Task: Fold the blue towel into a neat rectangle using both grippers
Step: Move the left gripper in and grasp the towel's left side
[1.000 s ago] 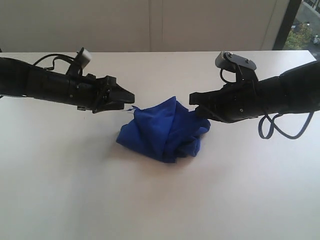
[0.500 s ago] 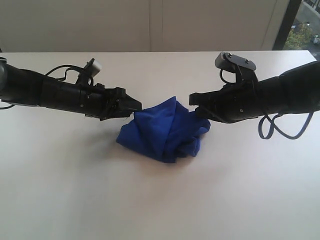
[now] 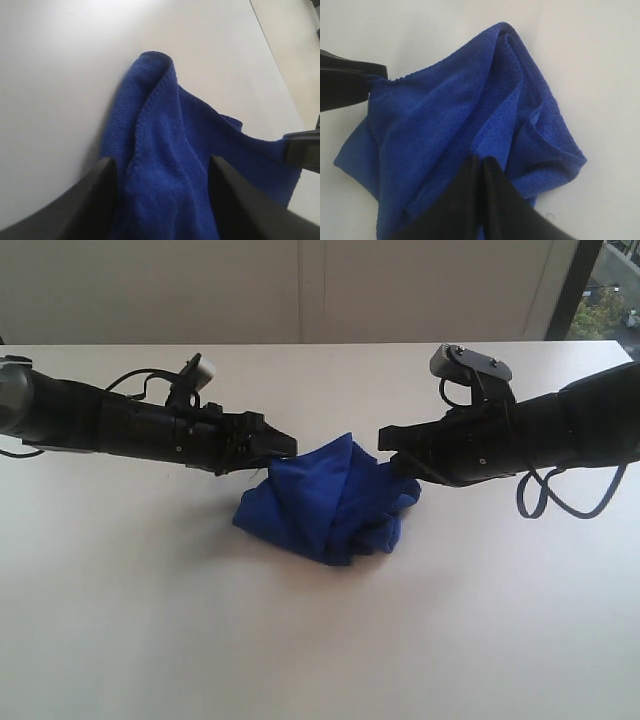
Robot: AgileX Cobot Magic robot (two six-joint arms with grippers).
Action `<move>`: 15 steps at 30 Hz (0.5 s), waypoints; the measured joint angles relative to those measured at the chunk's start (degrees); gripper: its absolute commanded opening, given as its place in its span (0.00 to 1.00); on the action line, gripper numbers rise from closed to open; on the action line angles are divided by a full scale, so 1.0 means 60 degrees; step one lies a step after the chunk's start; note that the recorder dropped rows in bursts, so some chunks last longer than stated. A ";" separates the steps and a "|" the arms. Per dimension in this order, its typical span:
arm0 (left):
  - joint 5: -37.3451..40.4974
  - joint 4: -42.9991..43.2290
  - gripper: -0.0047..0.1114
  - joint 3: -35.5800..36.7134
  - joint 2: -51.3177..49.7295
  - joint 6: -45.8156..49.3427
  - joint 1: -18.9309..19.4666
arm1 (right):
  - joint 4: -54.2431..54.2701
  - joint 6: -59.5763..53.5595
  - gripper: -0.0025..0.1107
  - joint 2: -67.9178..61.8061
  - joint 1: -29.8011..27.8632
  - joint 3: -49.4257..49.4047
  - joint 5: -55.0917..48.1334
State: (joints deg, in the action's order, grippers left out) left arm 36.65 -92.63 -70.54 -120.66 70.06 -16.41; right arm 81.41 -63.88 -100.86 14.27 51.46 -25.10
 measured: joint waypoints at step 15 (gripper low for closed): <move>0.0410 0.0863 0.44 -0.0025 0.0000 -0.0150 0.0000 | 0.0000 0.0000 0.02 0.0000 0.0000 0.0000 0.0000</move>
State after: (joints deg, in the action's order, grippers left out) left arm 39.11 -87.45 -70.69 -120.66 69.16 -16.41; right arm 81.41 -63.88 -100.86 14.27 51.46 -25.10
